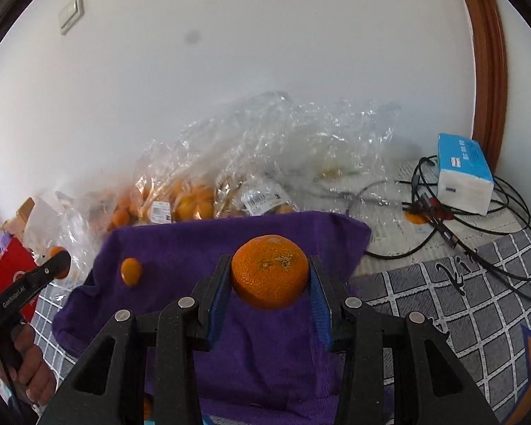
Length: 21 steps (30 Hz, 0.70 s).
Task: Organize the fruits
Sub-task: 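Lift the large orange in the left tool onto the towel while the right tool carries its own, then open the left tool on the towel while the right tool releases its large orange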
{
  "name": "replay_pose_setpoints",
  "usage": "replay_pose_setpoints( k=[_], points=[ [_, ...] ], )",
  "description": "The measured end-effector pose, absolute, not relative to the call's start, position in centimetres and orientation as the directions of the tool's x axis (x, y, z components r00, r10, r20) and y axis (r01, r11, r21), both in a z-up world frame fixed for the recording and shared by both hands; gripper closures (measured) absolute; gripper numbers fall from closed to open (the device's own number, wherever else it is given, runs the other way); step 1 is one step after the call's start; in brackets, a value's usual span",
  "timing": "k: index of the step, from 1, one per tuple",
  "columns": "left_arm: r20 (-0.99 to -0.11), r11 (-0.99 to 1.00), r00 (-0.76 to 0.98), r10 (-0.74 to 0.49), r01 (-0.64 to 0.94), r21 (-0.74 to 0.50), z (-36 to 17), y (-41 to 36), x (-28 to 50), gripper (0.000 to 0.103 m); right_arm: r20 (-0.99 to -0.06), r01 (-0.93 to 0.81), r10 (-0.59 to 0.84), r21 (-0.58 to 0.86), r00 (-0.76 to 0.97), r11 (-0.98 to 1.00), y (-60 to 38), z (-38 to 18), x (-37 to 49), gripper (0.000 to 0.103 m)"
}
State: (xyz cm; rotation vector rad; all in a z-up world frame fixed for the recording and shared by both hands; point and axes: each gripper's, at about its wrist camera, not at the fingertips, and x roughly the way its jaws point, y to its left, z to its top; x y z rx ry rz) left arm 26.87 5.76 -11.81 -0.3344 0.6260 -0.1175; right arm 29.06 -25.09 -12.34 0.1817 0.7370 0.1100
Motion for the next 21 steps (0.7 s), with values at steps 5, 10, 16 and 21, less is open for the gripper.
replay_pose_setpoints(
  k=[5, 10, 16, 21],
  points=[
    [-0.588, 0.940, 0.782, -0.207, -0.007, -0.340, -12.7, 5.9, 27.4, 0.065, -0.680, -0.050, 0.184, 0.212, 0.710, 0.976, -24.8, -14.5, 29.9, 0.061],
    [-0.622, 0.946, 0.755, -0.208, -0.007, -0.325, -13.4, 5.5, 28.1, 0.065, -0.722, -0.040, 0.163, 0.184, 0.672, 0.982, -24.4, -16.5, 31.0, 0.061],
    [-0.669, 0.959, 0.718, -0.194, -0.005, -0.284, -14.5, 4.5, 28.7, 0.065, -0.746, -0.039, 0.154, 0.169, 0.648, 0.985, -24.3, -17.4, 31.4, 0.061],
    [-0.695, 0.970, 0.698, -0.172, -0.003, -0.243, -15.0, 3.7, 29.0, 0.065, -0.755, -0.046, 0.154, 0.162, 0.638, 0.986, -24.0, -17.9, 31.5, 0.061]
  ],
)
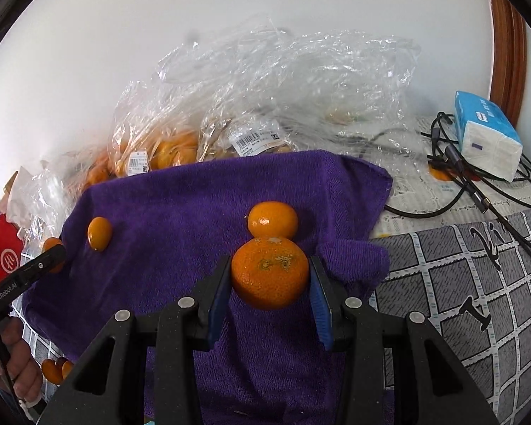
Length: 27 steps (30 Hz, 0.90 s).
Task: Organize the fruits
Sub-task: 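Open the left tool on the towel while the right tool releases its large orange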
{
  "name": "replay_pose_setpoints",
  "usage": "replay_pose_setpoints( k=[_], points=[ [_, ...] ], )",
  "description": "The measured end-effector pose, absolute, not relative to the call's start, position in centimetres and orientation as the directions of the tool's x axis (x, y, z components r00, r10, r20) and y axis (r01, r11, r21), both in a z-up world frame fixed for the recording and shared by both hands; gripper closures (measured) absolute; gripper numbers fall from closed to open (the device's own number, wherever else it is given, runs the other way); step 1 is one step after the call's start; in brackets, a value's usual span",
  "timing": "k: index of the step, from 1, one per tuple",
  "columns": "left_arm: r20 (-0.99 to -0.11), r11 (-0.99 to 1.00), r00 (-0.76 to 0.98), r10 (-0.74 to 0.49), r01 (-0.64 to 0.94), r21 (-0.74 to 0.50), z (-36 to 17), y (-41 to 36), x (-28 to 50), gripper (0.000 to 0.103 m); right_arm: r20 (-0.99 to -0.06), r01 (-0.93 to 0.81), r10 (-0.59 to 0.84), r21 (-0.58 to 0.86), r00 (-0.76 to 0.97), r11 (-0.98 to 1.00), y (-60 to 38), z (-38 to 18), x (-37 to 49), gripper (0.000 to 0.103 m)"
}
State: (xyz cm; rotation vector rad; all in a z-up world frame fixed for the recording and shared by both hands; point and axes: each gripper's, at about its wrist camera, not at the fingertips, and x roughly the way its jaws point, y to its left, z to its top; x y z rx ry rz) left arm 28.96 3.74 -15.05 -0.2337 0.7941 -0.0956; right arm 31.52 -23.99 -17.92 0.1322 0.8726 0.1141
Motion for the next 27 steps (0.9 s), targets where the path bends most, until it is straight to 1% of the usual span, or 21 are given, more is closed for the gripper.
replay_pose_setpoints(
  k=[8, 15, 21, 27],
  points=[
    [-0.708, 0.980, 0.690, -0.150, 0.007, -0.200, -15.4, 3.1, 29.2, 0.065, -0.767, -0.063, 0.146, 0.137, 0.625, 0.989, -23.6, -18.3, 31.5, 0.061],
    [-0.722, 0.980, 0.677, -0.146, 0.001, -0.197, -15.7, 3.3, 29.5, 0.065, -0.767, -0.076, 0.132, 0.108, 0.628, 0.991, -23.1, -18.6, 31.5, 0.060],
    [-0.736, 0.978, 0.661, -0.148, -0.011, -0.206, -16.1, 3.6, 29.7, 0.065, -0.747, -0.073, 0.139, 0.120, 0.650, 0.990, -23.3, -18.0, 31.1, 0.047],
    [-0.729, 0.976, 0.664, -0.168, 0.008, -0.218, -15.9, 3.4, 29.5, 0.064, -0.726, -0.066, 0.133, 0.121, 0.675, 0.990, -23.4, -17.2, 30.6, 0.046]
  ],
)
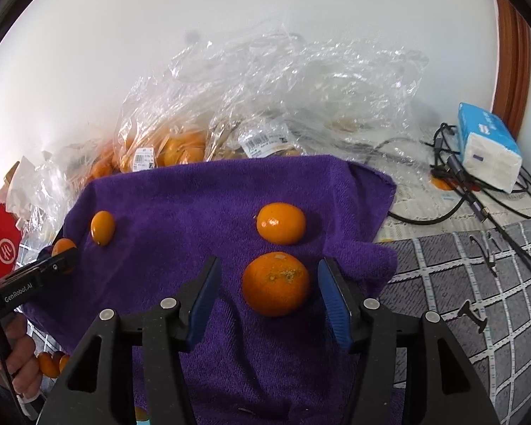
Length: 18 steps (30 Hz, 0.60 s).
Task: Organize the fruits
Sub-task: 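Open the left tool on the towel while the right tool releases its large orange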
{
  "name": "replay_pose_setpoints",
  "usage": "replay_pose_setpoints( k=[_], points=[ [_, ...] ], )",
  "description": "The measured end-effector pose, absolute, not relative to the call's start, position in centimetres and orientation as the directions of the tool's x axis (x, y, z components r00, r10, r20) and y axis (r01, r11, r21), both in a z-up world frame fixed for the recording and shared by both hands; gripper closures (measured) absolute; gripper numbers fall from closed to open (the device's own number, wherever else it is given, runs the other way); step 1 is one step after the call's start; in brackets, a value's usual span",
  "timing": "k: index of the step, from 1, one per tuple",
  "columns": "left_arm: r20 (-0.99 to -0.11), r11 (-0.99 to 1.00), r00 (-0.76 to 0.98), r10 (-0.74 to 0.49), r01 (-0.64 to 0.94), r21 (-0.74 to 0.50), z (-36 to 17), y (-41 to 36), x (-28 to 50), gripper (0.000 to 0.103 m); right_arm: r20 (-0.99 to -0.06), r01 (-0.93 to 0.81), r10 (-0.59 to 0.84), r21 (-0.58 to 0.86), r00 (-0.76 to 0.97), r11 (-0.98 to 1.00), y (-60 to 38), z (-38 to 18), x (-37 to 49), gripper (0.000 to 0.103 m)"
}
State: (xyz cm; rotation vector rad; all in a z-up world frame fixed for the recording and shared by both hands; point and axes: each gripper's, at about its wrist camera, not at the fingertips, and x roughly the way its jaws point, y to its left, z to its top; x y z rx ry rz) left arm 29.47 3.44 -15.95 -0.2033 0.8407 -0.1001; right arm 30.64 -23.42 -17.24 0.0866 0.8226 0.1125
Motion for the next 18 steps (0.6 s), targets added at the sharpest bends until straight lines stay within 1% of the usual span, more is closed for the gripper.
replay_pose_setpoints(
  k=[4, 11, 14, 16, 18],
  points=[
    [-0.700, 0.972, 0.690, -0.186, 0.024, -0.234, -15.1, 3.3, 28.8, 0.057, -0.704, -0.057, 0.120, 0.113, 0.700, 0.992, -23.5, -16.7, 30.0, 0.046],
    [-0.645, 0.965, 0.739, -0.192, 0.023, -0.261, -12.5, 3.6, 27.6, 0.057, -0.647, -0.034, 0.094, 0.105, 0.757, 0.994, -23.5, -13.9, 28.4, 0.046],
    [-0.591, 0.968, 0.783, -0.193, 0.053, -0.245, -10.2, 3.2, 26.1, 0.057, -0.636, -0.027, 0.094, 0.113, 0.766, 0.993, -23.1, -12.5, 27.0, 0.047],
    [-0.572, 0.977, 0.804, -0.163, 0.049, -0.208, -9.0, 2.8, 24.9, 0.057, -0.640, -0.038, 0.078, 0.076, 0.765, 0.996, -22.3, -11.8, 25.8, 0.048],
    [-0.572, 0.977, 0.803, -0.170, 0.061, -0.205, -8.6, 2.8, 23.7, 0.057, -0.642, -0.051, 0.064, 0.039, 0.764, 0.998, -21.7, -11.5, 24.6, 0.050]
  ],
)
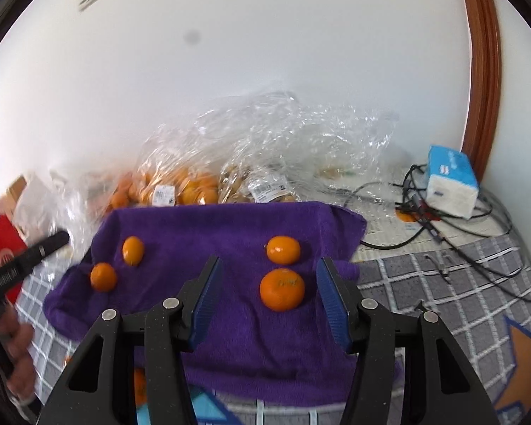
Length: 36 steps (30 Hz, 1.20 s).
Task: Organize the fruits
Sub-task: 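Open the left tool on the towel while the right tool releases its large orange, then lower the right tool onto a yellow-green small fruit and close it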
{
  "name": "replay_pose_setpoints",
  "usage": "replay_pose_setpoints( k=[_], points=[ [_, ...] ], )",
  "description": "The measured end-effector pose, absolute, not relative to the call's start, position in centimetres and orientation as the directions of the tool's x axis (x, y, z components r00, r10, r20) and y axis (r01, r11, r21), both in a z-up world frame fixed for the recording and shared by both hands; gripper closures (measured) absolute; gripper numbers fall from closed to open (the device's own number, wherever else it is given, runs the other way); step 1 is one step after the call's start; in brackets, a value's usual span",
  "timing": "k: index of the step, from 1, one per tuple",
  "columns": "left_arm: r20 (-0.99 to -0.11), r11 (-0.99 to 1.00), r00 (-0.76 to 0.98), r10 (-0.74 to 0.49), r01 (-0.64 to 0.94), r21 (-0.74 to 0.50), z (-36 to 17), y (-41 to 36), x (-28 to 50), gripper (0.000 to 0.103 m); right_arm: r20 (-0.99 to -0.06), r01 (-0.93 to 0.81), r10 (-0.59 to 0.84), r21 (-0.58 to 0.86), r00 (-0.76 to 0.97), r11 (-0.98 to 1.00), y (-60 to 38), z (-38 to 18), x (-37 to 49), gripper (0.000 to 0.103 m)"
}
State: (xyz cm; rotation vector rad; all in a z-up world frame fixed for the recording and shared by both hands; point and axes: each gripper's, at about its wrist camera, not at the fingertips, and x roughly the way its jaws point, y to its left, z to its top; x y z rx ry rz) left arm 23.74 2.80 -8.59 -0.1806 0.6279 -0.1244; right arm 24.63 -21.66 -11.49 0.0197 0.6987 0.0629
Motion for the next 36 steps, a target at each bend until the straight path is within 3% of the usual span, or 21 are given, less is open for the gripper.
replay_pose_setpoints(
  k=[5, 12, 18, 28, 31, 36],
  points=[
    [-0.610, 0.978, 0.774, -0.169, 0.053, -0.203, -9.6, 4.0, 20.8, 0.057, -0.660, -0.087, 0.109, 0.066, 0.744, 0.994, -20.6, -12.6, 21.1, 0.053],
    [-0.638, 0.975, 0.755, -0.152, 0.007, -0.223, -13.5, 7.7, 15.8, 0.057, -0.724, -0.161, 0.179, 0.095, 0.666, 0.982, -18.2, -16.4, 18.6, 0.067],
    [-0.624, 0.948, 0.765, -0.161, -0.057, -0.313, -15.4, 10.1, 14.1, 0.057, -0.751, -0.190, 0.211, 0.115, 0.625, 0.975, -16.7, -17.7, 19.2, 0.067],
    [-0.623, 0.978, 0.776, -0.098, -0.040, -0.205, -15.5, 8.5, 13.9, 0.057, -0.786, -0.198, 0.234, 0.145, 0.572, 0.969, -15.3, -19.7, 21.1, 0.067],
    [-0.626, 0.981, 0.774, -0.099, -0.030, -0.192, -15.5, 8.1, 13.8, 0.057, -0.787, -0.196, 0.231, 0.142, 0.572, 0.970, -15.1, -19.9, 21.3, 0.077],
    [-0.657, 0.978, 0.742, -0.133, -0.007, -0.206, -16.1, 7.7, 14.2, 0.057, -0.761, -0.196, 0.196, 0.092, 0.618, 0.976, -15.7, -18.2, 19.6, 0.077]
  ],
)
